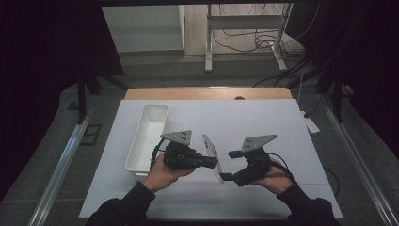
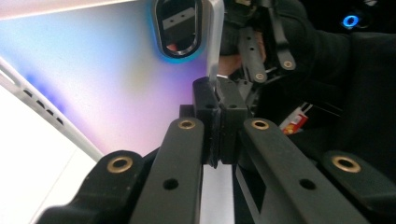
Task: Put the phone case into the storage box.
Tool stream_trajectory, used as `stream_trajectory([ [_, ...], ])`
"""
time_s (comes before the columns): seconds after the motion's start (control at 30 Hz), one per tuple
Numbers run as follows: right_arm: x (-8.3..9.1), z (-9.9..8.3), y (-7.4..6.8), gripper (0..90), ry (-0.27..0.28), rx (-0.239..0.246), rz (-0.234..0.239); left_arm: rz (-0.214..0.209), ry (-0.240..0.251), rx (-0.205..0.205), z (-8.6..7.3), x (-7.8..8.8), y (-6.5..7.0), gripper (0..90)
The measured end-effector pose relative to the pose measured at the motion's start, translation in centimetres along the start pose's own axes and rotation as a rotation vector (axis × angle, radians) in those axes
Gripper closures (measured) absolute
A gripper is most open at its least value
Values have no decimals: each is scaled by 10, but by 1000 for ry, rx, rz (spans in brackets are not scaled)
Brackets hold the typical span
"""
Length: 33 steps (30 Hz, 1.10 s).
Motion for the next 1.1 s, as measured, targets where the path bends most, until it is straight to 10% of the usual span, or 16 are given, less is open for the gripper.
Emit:
stream_trajectory([
  [1.1, 14, -21, 8, 38, -83, -12, -206, 207, -49, -21, 3, 10, -6, 884],
])
Point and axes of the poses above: each handheld gripper's, and its own axes: x roughly backward along the jaws, z roughly out of its top, y roughly to its right, the point moved 3 cm from there along -x, roughly forward along the jaws, and after that the axes turned 4 degrees about -x, right-handed, at the moved point
